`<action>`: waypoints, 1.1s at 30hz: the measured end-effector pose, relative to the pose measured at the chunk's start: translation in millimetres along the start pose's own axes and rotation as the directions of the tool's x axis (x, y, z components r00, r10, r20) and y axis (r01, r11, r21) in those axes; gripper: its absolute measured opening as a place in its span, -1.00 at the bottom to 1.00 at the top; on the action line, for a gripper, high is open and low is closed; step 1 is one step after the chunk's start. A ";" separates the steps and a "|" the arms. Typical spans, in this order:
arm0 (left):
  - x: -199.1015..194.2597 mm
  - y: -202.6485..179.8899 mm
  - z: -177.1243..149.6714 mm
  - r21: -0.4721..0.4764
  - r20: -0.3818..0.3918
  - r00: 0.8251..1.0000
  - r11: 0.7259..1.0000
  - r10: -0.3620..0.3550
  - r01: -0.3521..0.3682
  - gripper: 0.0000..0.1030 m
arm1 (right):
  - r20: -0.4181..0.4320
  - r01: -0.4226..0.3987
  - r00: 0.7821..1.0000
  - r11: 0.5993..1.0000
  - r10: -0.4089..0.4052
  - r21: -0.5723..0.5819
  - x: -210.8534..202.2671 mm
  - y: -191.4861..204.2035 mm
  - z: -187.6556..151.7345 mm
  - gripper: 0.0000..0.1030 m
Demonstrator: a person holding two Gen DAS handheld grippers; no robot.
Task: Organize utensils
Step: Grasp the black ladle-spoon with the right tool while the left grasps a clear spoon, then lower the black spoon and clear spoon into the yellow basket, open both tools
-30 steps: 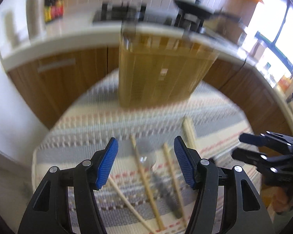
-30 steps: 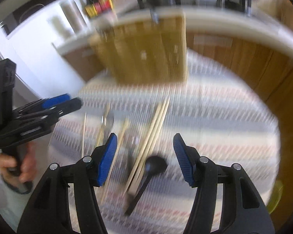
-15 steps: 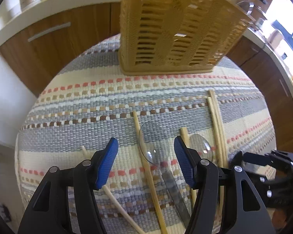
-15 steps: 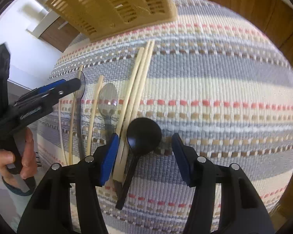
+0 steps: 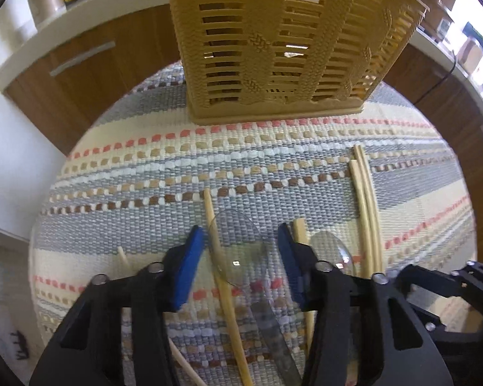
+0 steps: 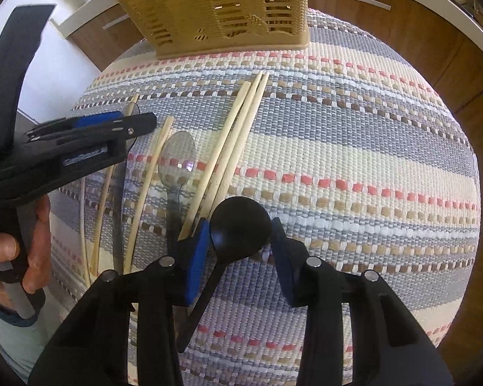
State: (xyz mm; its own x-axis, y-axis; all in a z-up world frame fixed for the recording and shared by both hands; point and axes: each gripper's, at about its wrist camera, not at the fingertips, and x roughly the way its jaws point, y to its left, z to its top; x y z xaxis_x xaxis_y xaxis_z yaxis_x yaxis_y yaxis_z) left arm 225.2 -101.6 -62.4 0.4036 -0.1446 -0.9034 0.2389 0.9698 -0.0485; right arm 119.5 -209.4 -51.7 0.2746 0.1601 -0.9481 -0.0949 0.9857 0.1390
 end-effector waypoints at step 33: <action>-216.3 48.9 26.1 0.059 0.559 0.814 0.987 -0.156 0.149 -0.39 | 0.581 -0.023 0.803 0.980 0.134 -0.195 -181.1 28.2 31.2 -0.32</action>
State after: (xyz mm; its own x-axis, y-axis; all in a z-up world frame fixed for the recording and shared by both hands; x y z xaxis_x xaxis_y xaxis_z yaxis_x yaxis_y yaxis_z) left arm 172.6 -28.0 141.7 0.7854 -0.3786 -0.4897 0.3477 0.9244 -0.1570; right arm 97.0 -209.0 132.8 0.7633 0.2912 -0.5767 -0.2863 0.9527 0.1020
